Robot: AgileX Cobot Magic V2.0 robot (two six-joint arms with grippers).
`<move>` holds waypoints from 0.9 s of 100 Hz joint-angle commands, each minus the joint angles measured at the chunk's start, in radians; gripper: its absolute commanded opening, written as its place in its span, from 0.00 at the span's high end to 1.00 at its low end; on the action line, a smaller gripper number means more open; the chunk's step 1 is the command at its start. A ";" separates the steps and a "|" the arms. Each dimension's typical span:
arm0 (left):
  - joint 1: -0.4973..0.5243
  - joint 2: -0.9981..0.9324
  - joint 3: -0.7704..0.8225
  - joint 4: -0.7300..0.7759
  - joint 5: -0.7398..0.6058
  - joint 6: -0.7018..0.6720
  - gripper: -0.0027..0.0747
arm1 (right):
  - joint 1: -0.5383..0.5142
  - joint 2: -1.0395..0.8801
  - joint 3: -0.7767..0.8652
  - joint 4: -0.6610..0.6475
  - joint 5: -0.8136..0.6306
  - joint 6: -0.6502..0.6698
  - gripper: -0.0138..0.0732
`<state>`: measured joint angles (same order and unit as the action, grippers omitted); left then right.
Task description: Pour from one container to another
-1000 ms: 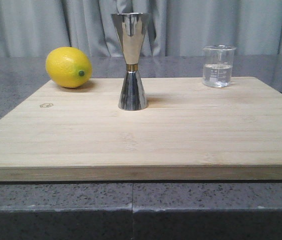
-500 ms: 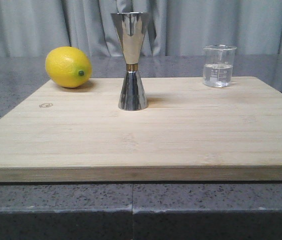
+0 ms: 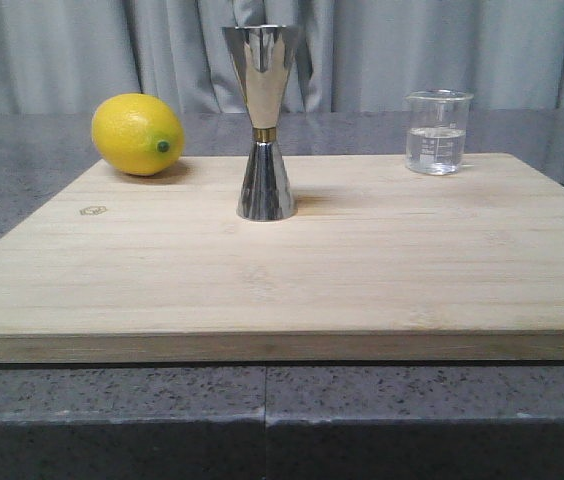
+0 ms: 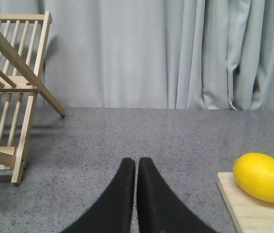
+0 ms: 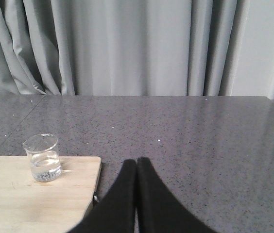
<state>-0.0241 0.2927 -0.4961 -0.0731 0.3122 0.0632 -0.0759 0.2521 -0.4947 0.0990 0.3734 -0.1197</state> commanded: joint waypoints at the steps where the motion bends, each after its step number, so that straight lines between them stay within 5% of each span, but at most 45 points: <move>1: -0.001 0.034 -0.039 -0.001 -0.089 0.004 0.99 | -0.007 0.024 -0.036 0.001 -0.092 -0.013 0.92; 78: -0.001 0.036 -0.037 -0.001 -0.090 0.002 0.98 | -0.007 0.024 -0.029 0.005 -0.112 -0.013 0.91; 85: -0.001 0.036 -0.037 -0.001 -0.093 0.002 0.90 | -0.007 0.024 -0.029 0.005 -0.112 -0.013 0.83; 90: -0.001 0.036 -0.037 -0.001 -0.093 0.002 0.75 | -0.007 0.024 -0.029 0.005 -0.112 -0.013 0.72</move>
<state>-0.0241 0.3136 -0.4979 -0.0724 0.3059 0.0679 -0.0759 0.2543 -0.4964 0.0997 0.3466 -0.1257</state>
